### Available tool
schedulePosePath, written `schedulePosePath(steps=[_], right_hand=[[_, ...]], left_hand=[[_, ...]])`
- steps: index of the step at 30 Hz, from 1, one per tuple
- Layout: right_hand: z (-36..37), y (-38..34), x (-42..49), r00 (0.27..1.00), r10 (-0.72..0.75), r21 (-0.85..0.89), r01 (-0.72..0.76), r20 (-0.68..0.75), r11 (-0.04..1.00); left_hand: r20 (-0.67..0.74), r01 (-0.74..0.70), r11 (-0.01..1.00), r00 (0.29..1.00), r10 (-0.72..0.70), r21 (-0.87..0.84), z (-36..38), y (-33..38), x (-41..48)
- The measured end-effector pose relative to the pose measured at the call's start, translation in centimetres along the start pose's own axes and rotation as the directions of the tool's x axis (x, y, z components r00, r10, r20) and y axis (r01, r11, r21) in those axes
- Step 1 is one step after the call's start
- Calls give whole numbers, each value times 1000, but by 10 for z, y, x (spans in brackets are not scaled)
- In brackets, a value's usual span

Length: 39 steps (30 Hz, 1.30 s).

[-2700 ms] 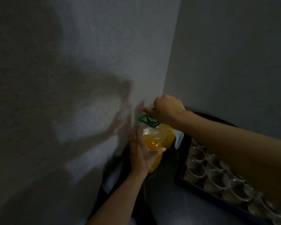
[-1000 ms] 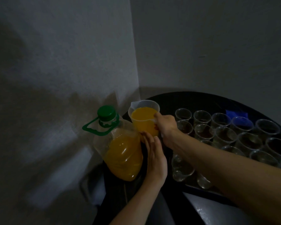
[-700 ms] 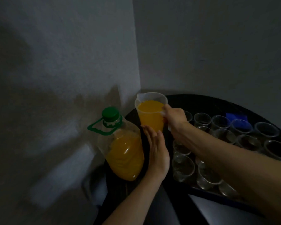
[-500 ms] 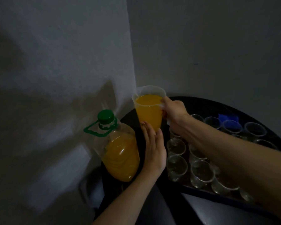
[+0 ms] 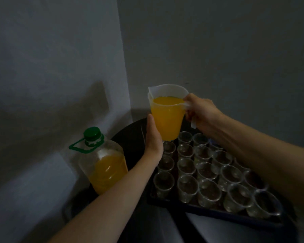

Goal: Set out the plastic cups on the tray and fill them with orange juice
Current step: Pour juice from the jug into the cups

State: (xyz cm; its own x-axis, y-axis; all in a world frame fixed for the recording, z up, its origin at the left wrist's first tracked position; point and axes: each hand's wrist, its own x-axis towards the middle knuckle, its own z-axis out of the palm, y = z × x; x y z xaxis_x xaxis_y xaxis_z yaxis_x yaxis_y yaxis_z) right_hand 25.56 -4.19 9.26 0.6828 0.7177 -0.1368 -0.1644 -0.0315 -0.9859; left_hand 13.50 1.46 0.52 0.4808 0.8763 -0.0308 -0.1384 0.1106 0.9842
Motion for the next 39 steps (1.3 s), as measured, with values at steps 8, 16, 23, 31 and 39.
schedulePosePath(steps=[8, 16, 23, 31, 39], right_hand=[[-69, 2, -6, 999, 32, -38, -33, -28, 999], [-117, 4, 0, 998, 52, -176, -58, -41, 983], [-130, -4, 9, 994, 77, -214, -91, -74, 973], [-137, -7, 27, 993, 107, -256, -115, -45, 960], [-127, -4, 44, 990, 141, -305, -137, -7, 943]], left_hand=[[92, 31, 999, 995, -28, -35, 52, -18, -19], [156, 125, 985, 982, -105, -123, 91, -44, -20], [142, 141, 976, 983, -118, -164, 111, -63, -13], [160, 123, 971, 983, -90, -207, 116, -74, -3], [101, 143, 960, 987, -121, -242, 113, -79, 4]])
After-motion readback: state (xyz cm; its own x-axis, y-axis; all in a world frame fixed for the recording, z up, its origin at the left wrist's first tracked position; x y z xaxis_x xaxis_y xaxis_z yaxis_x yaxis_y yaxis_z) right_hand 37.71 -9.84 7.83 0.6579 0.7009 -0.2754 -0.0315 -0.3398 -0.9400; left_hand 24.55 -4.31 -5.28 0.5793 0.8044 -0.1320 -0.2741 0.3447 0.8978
